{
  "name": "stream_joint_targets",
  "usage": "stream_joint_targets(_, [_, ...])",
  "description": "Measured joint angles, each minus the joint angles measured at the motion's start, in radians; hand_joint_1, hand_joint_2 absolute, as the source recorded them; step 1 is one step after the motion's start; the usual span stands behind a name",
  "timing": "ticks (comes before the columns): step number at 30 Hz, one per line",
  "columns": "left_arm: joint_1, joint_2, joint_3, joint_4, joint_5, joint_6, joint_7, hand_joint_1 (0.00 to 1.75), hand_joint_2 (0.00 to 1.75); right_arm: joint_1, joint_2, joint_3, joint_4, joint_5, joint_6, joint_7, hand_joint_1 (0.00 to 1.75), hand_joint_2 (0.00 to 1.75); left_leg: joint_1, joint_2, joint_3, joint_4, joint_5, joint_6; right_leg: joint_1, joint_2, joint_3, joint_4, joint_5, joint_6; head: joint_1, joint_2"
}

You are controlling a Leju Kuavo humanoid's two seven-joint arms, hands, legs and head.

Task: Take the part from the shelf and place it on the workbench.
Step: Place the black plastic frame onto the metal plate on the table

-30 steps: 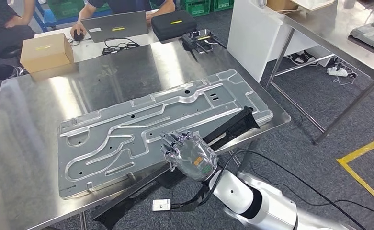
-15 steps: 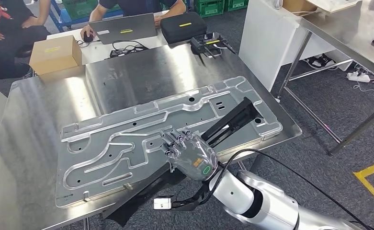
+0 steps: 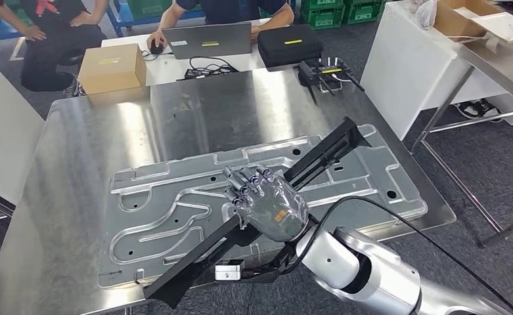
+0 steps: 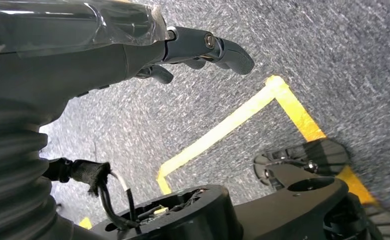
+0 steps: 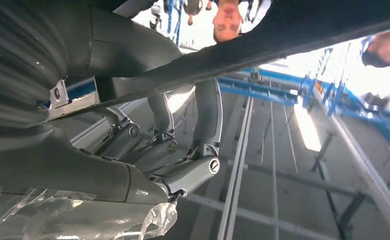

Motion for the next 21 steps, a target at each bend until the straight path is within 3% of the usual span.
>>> stream_joint_targets(2, [0.001,0.001,0.000,0.000,-0.002,0.000,0.002,0.00,1.75,-0.001,-0.003,-0.004,-0.005,0.007,-0.012,0.007,1.75,1.75,-0.003,-0.007,0.005,0.003,-0.019,-0.010,-0.003,0.011,0.028,-0.073,0.022,-0.007,0.000,0.000])
stream_joint_targets(4, [0.002,0.002,0.000,0.000,-0.003,0.000,0.002,0.00,1.75,-0.004,-0.004,-0.011,-0.009,0.012,-0.017,0.010,1.75,1.75,-0.002,-0.009,0.007,0.000,-0.029,-0.018,-0.001,0.013,0.031,-0.077,0.011,-0.023,0.000,0.000])
stream_joint_targets(6, [0.002,0.005,0.000,0.000,-0.004,0.000,0.002,0.00,1.75,-0.008,-0.005,-0.017,-0.011,0.015,-0.019,0.011,1.75,1.75,0.001,0.004,0.002,0.026,-0.046,-0.028,-0.001,0.011,0.037,-0.078,0.003,-0.037,0.000,0.000])
stream_joint_targets(7, [0.001,0.006,0.000,0.000,-0.004,0.000,0.002,0.00,1.75,-0.010,-0.005,-0.019,-0.012,0.015,-0.020,0.012,1.75,1.75,0.003,0.014,-0.020,0.071,-0.064,-0.035,-0.003,0.010,0.042,-0.078,0.000,-0.043,0.000,0.000])
stream_joint_targets(9, [-0.005,0.006,0.000,0.000,-0.004,0.000,0.001,0.00,1.75,-0.011,-0.006,-0.022,-0.013,0.015,-0.022,0.013,1.75,1.75,0.008,0.028,-0.101,0.211,-0.110,-0.046,-0.002,0.005,0.050,-0.079,-0.010,-0.053,-0.001,0.000])
stream_joint_targets(11, [-0.013,0.006,0.001,0.000,-0.004,0.000,0.001,0.00,1.75,-0.011,-0.007,-0.023,-0.013,0.018,-0.026,0.016,1.75,1.75,0.011,0.031,-0.172,0.310,-0.118,-0.049,0.000,0.000,0.062,-0.079,-0.021,-0.056,0.000,0.000])
stream_joint_targets(12, [-0.015,0.006,0.001,0.000,-0.004,-0.001,0.001,0.00,1.75,-0.011,-0.008,-0.024,-0.014,0.021,-0.030,0.021,1.75,1.75,0.011,0.031,-0.182,0.305,-0.095,-0.047,0.002,-0.001,0.070,-0.079,-0.028,-0.056,0.000,0.000])
stream_joint_targets(13, [-0.015,0.006,0.001,0.000,-0.004,-0.001,0.001,0.00,1.75,-0.012,-0.008,-0.028,-0.016,0.023,-0.036,0.026,1.75,1.75,0.009,0.031,-0.173,0.262,-0.054,-0.042,0.004,-0.002,0.081,-0.079,-0.034,-0.055,0.000,0.000])
stream_joint_targets(15, [-0.011,0.007,0.001,0.000,-0.003,-0.001,0.001,0.00,1.75,-0.019,-0.010,-0.042,-0.024,0.026,-0.052,0.037,1.75,1.75,0.001,0.038,-0.129,0.127,0.034,-0.019,0.008,-0.003,0.101,-0.080,-0.048,-0.054,0.000,0.000])
stream_joint_targets(16, [-0.008,0.007,0.001,0.000,-0.002,0.000,0.002,0.00,1.75,-0.024,-0.012,-0.053,-0.030,0.025,-0.060,0.042,1.75,1.75,-0.005,0.042,-0.109,0.072,0.058,-0.006,0.009,-0.003,0.106,-0.081,-0.052,-0.051,0.000,0.000])
stream_joint_targets(18, [-0.006,0.009,0.001,0.000,0.003,0.000,0.001,0.00,1.75,-0.034,-0.016,-0.072,-0.045,0.021,-0.068,0.048,1.75,1.75,-0.013,0.049,-0.094,0.029,0.059,0.010,0.009,-0.005,0.109,-0.084,-0.058,-0.042,0.000,0.000])
stream_joint_targets(21, [-0.004,0.009,0.001,0.000,0.010,0.002,0.001,0.00,1.75,-0.042,-0.023,-0.097,-0.073,0.008,-0.066,0.051,1.75,1.75,-0.009,0.045,-0.064,-0.004,0.058,0.012,0.009,-0.009,0.117,-0.080,-0.069,-0.027,0.000,0.000])
